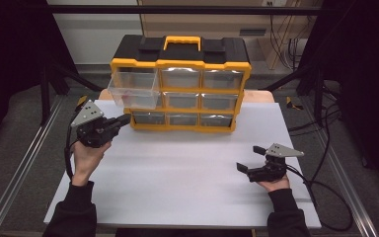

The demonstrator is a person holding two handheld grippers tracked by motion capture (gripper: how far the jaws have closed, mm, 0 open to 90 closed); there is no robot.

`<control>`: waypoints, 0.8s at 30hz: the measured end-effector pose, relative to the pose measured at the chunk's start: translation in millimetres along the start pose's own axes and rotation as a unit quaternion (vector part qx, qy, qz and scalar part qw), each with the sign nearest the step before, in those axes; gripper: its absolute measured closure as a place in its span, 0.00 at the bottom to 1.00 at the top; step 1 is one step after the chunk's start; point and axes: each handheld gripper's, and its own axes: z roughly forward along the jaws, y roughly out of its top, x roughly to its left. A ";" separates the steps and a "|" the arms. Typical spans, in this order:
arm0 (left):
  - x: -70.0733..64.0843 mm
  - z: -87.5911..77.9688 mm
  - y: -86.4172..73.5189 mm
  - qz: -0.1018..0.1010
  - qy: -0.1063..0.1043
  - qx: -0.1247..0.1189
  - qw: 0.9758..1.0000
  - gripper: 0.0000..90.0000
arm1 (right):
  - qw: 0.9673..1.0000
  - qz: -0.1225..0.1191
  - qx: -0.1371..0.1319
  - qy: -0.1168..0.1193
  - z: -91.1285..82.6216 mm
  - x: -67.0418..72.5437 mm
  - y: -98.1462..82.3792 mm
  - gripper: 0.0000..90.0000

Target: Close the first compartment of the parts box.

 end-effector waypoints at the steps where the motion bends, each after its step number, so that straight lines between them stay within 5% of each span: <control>1: 0.1 0.6 0.0 0.001 0.000 0.001 1.000 1.00 | 1.000 0.000 0.000 0.000 0.0 0.0 0.0 0.00; 24: 4.3 5.2 15.0 0.022 0.001 0.004 1.000 1.00 | 1.000 0.000 0.001 0.000 0.2 0.7 -0.4 0.00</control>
